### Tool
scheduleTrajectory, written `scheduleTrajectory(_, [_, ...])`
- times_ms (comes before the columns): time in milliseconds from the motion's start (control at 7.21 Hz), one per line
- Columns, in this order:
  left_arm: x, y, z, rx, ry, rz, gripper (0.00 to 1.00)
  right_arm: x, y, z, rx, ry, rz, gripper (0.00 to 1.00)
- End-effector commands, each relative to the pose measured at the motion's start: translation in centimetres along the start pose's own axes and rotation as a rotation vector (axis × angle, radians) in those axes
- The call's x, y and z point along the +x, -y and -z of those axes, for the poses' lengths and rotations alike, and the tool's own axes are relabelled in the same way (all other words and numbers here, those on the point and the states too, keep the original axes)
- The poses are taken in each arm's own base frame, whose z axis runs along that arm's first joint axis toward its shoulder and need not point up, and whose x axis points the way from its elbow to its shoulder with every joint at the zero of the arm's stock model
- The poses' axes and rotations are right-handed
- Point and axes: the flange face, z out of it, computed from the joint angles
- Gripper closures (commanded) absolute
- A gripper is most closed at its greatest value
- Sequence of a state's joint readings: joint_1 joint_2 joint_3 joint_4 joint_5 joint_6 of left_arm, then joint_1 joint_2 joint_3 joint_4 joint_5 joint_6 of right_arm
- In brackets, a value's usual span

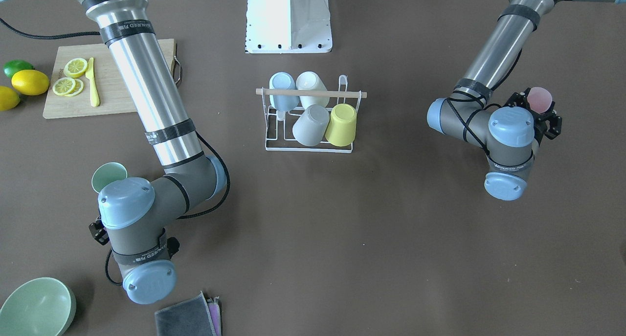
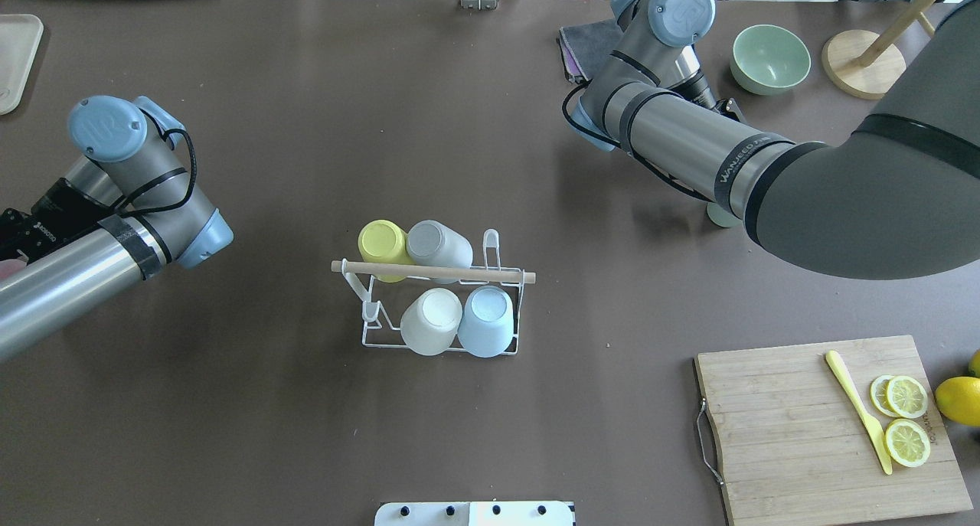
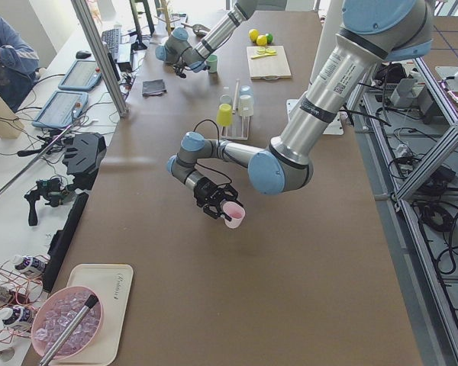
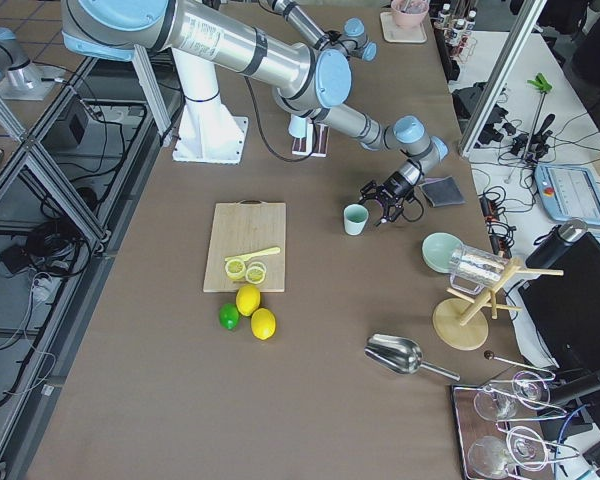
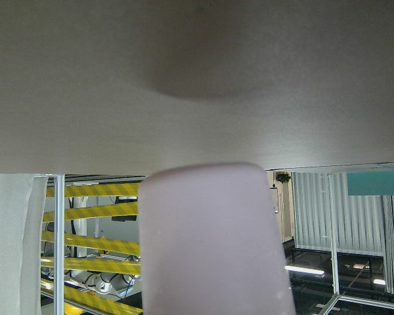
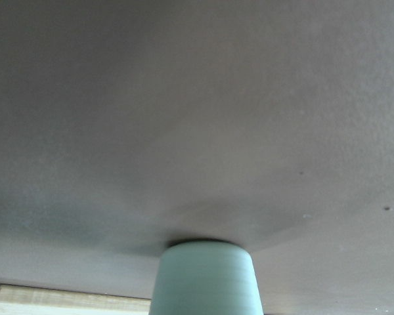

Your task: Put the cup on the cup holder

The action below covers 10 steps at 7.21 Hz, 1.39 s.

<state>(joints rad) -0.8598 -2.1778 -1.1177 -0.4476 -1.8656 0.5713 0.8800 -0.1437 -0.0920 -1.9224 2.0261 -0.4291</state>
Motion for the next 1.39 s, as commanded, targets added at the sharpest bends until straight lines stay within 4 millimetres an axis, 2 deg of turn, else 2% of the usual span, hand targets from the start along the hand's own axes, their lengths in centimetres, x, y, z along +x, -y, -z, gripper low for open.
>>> scheduleTrajectory(0, [-2.5,-5.6,4.3,0.219,0.041,0.032,0.45,-0.2,-0.1,0.4,-0.002,-0.004,-0.006,0.0])
scheduleTrajectory(139, [-4.1,-7.7,6.4,0.363,0.082,0.058,0.45,-0.2,-0.2,0.3,-0.007,-0.003,-0.007,0.0])
scheduleTrajectory(278, [-4.4,-8.7,8.5,0.501,0.151,0.051,0.45,-0.2,-0.2,0.3,-0.007,-0.003,-0.007,0.0])
scheduleTrajectory(416, [-4.8,-10.5,9.8,0.63,0.197,0.036,0.45,0.0,-0.1,0.2,-0.007,-0.003,-0.009,0.0])
scheduleTrajectory(833, [-3.6,-13.1,10.5,0.911,0.36,-0.043,0.45,0.0,0.1,0.2,0.008,-0.006,-0.002,0.0])
scheduleTrajectory(1249, [-1.0,-14.3,10.7,1.134,0.473,-0.063,0.45,0.0,0.3,0.1,0.014,-0.008,0.0,0.0])
